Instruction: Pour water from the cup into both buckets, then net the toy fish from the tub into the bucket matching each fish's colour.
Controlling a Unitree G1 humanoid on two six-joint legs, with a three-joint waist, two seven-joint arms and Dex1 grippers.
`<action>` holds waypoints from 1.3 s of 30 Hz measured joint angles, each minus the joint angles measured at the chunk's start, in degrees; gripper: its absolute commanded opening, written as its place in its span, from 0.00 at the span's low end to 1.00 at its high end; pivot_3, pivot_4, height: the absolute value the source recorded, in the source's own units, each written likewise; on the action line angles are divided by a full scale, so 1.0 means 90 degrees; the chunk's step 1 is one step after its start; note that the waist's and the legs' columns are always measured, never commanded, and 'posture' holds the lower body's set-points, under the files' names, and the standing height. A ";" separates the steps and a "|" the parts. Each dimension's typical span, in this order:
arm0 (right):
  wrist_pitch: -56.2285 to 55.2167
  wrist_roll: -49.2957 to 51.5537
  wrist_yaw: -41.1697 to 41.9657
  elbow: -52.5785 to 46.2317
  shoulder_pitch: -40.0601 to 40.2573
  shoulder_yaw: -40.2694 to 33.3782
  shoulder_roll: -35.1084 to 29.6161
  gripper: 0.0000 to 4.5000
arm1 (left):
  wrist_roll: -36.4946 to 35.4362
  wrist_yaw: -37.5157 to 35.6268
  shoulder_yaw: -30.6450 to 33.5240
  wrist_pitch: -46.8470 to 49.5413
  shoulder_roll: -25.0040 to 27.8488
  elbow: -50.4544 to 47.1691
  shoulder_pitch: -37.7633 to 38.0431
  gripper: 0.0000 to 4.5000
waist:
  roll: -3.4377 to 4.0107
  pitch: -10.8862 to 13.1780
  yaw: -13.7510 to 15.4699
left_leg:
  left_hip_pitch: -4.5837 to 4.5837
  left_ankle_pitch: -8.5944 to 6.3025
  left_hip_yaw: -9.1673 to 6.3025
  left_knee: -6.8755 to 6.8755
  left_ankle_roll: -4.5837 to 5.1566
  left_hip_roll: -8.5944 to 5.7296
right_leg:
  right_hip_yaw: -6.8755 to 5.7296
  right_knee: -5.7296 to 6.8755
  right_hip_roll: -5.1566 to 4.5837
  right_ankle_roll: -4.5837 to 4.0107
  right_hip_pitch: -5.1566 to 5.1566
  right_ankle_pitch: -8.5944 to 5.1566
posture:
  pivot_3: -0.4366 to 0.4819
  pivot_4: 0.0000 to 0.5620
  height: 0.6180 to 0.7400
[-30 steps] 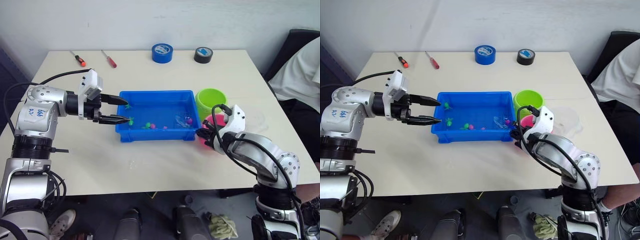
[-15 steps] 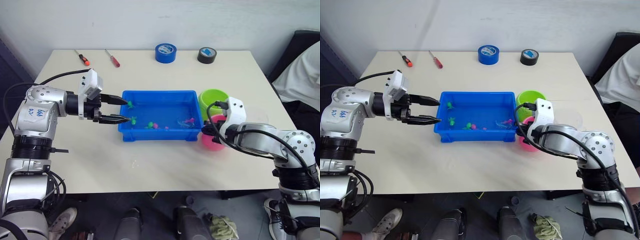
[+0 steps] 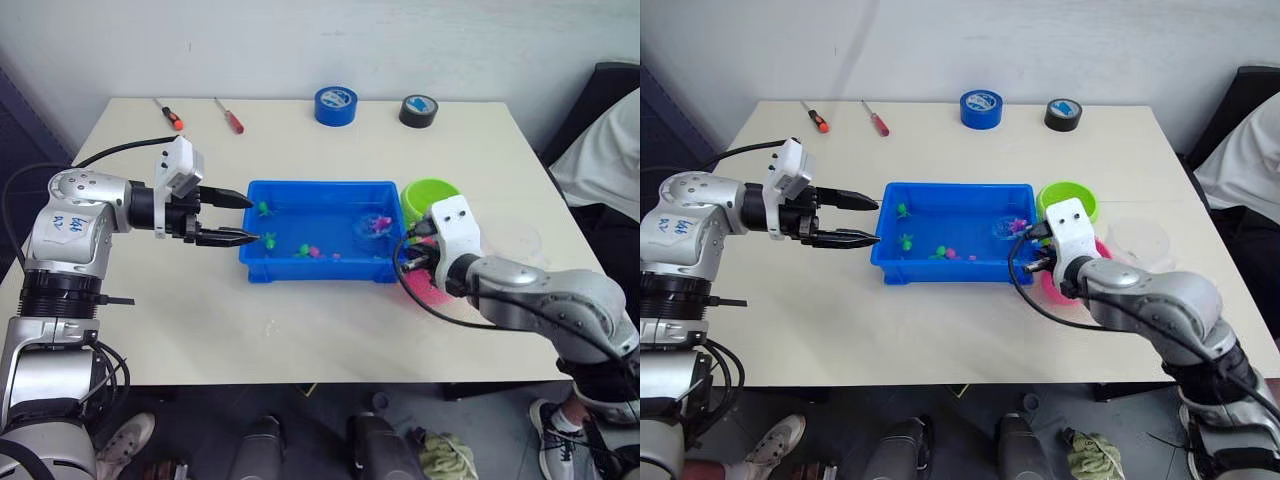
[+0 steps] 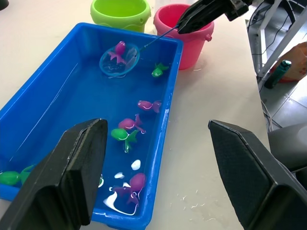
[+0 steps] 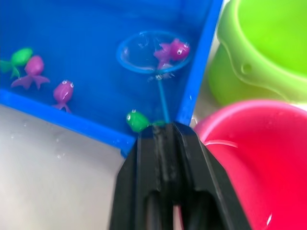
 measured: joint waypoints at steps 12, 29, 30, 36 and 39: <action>-0.1271 -0.1335 0.2023 -0.0681 0.1162 -0.0535 0.0155 0.00 | -0.0166 0.0005 0.0333 0.0025 0.0043 0.0102 0.0019 0.82 | 0.0000 0.0000 -0.0011 | 0.0003 0.0000 -0.0001 0.0011 0.0000 0.0001 | 0.0001 0.0014 0.0007 0.0000 0.0001 0.0000 | 0.48 0.27 0.95; -0.1537 -0.2049 0.3348 -0.0726 0.1214 -0.1462 0.0616 0.00 | -0.0247 0.0146 0.0582 -0.0485 -0.0065 0.0626 0.0196 0.82 | 0.0000 0.0000 0.0005 | 0.0004 0.0000 -0.0002 0.0023 -0.0001 -0.0005 | -0.0003 0.0020 0.0003 0.0001 0.0007 0.0000 | 0.48 0.27 0.95; -0.1538 -0.2051 0.3370 -0.0739 0.1210 -0.1592 0.0583 0.00 | -0.0247 0.0149 0.0582 -0.0499 -0.0069 0.0645 0.0166 0.82 | 0.0000 0.0000 0.0007 | 0.0004 0.0000 -0.0003 0.0024 -0.0001 -0.0006 | -0.0004 0.0019 0.0002 0.0001 0.0009 0.0000 | 0.48 0.27 0.95; -0.1455 -0.1997 0.3644 -0.1205 0.1966 -0.3059 0.0056 0.00 | -0.0205 0.0022 0.0490 -0.0807 -0.0471 0.1412 -0.0569 0.82 | 0.0000 0.0000 0.0060 | 0.0005 -0.0004 0.0002 0.0033 0.0000 -0.0017 | -0.0017 0.0002 0.0003 0.0001 0.0036 0.0001 | 0.48 0.27 0.95; -0.1317 -0.1958 0.3830 -0.1546 0.2819 -0.3754 -0.0066 0.00 | -0.0110 -0.0142 0.0343 -0.1005 -0.0686 0.1919 -0.0898 0.82 | 0.0000 0.0000 0.0139 | 0.0005 -0.0004 0.0016 0.0037 0.0000 -0.0022 | -0.0025 -0.0004 0.0009 0.0002 0.0044 0.0000 | 0.48 0.27 0.95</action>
